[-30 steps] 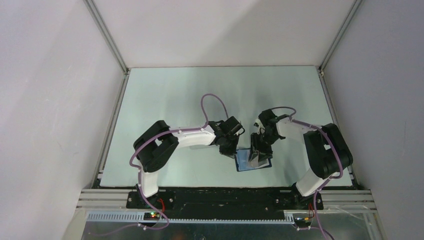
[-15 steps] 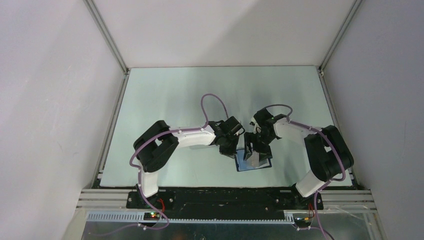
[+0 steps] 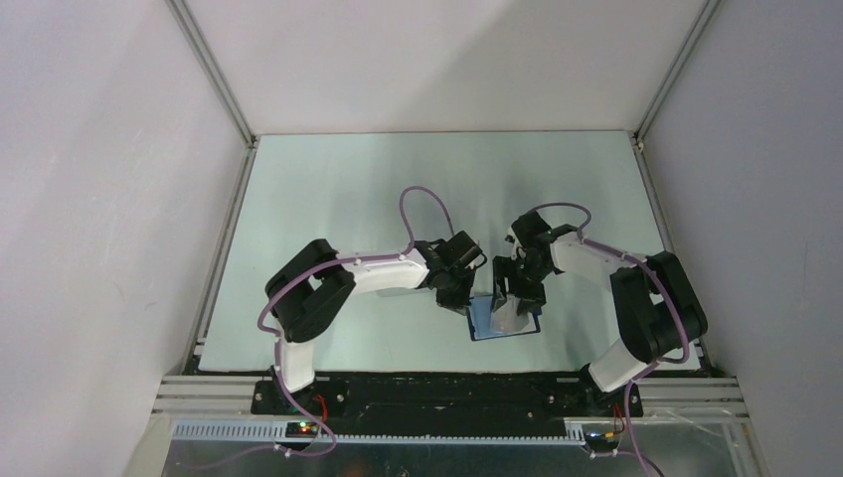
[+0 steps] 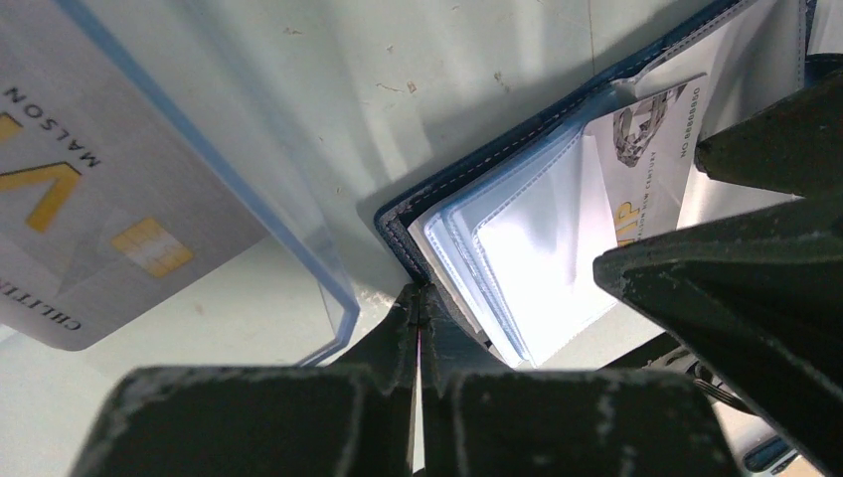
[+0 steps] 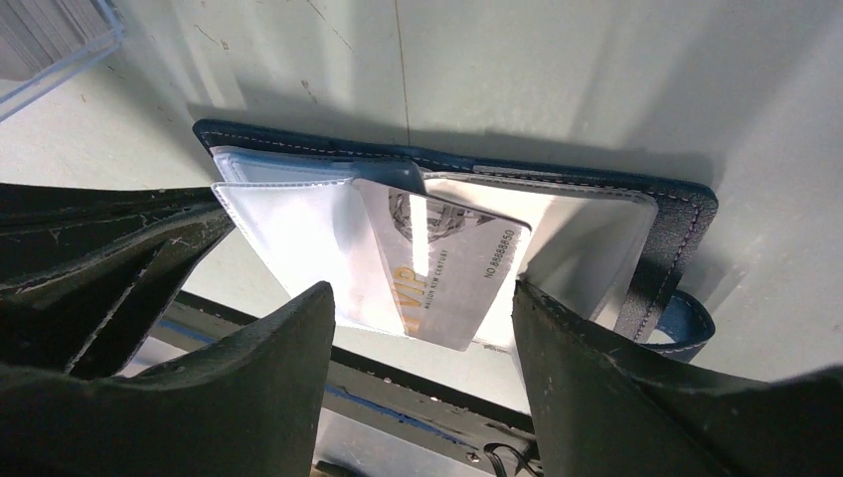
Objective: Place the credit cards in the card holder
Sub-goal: Insert the credit card into the card holder.
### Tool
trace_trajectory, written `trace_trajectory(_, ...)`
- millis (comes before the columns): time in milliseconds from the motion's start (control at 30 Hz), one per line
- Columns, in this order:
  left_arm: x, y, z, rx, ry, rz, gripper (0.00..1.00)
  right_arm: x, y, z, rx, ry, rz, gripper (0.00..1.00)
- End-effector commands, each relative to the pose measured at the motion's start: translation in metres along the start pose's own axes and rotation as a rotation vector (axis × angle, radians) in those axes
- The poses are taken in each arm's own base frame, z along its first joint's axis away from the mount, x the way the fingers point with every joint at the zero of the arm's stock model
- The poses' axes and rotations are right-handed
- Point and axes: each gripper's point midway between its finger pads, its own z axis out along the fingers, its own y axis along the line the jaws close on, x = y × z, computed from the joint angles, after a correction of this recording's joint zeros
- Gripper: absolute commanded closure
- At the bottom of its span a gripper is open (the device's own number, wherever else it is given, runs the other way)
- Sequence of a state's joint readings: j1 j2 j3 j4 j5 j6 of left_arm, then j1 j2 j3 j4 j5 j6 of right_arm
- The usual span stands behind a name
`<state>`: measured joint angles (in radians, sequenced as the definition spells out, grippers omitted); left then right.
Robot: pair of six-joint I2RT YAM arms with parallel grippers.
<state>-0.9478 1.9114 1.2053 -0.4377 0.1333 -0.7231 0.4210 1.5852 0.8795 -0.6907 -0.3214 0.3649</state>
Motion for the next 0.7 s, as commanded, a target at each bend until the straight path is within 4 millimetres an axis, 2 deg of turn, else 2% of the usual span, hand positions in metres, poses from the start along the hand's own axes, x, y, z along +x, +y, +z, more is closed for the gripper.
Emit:
trace_trajectory(0, 0.001, 0.038, 0.019, -0.138, 0.002, 0.023, 1.0, -0.022, 0.0, 0.006, -0.006, -0.056, -0.036, 0.32)
trace_trajectory(333, 0.0, 0.038, 0.02, -0.137, 0.003, 0.023, 1.0, -0.031, 0.012, 0.01, -0.058, -0.055, -0.11, 0.34)
trace_trajectory(433, 0.0, 0.037, 0.02, -0.136, 0.002, 0.024, 1.0, -0.03, 0.013, 0.01, -0.049, -0.051, -0.134, 0.42)
trace_trajectory(467, -0.001, 0.037, 0.02, -0.136, 0.002, 0.024, 1.0, -0.03, 0.014, 0.009, -0.05, -0.05, -0.139, 0.48)
trace_trajectory(533, -0.001, 0.037, 0.02, -0.136, 0.001, 0.025, 1.0, -0.028, 0.015, 0.009, -0.045, -0.049, -0.156, 0.54)
trace_trajectory(667, 0.0, 0.037, 0.02, -0.136, 0.003, 0.025, 1.0, -0.028, 0.008, 0.007, 0.003, -0.057, -0.149, 0.53)
